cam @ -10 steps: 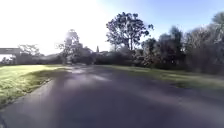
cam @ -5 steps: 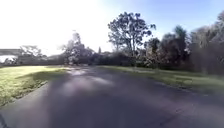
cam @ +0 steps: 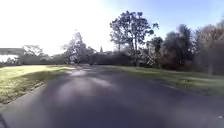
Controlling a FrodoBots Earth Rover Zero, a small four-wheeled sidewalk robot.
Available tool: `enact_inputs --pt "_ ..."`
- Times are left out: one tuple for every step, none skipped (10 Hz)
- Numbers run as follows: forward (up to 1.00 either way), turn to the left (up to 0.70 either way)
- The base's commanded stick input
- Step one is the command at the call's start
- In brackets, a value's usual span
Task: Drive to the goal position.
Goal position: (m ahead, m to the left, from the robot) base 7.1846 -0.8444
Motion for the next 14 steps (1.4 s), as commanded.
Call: enact_inputs --pt "0.7 0.0" --pt "0.7 0.29" --pt "0.7 0.31" --pt "0.7 0.33" --pt "0.7 0.0" --pt "0.7 0.0" --pt "0.7 0.0" --pt "0.7 0.0" --pt "0.7 0.0" --pt "0.7 0.0" --pt "0.7 0.0" --pt "0.7 0.0" --pt "0.7 0.0" --pt "0.7 -0.07"
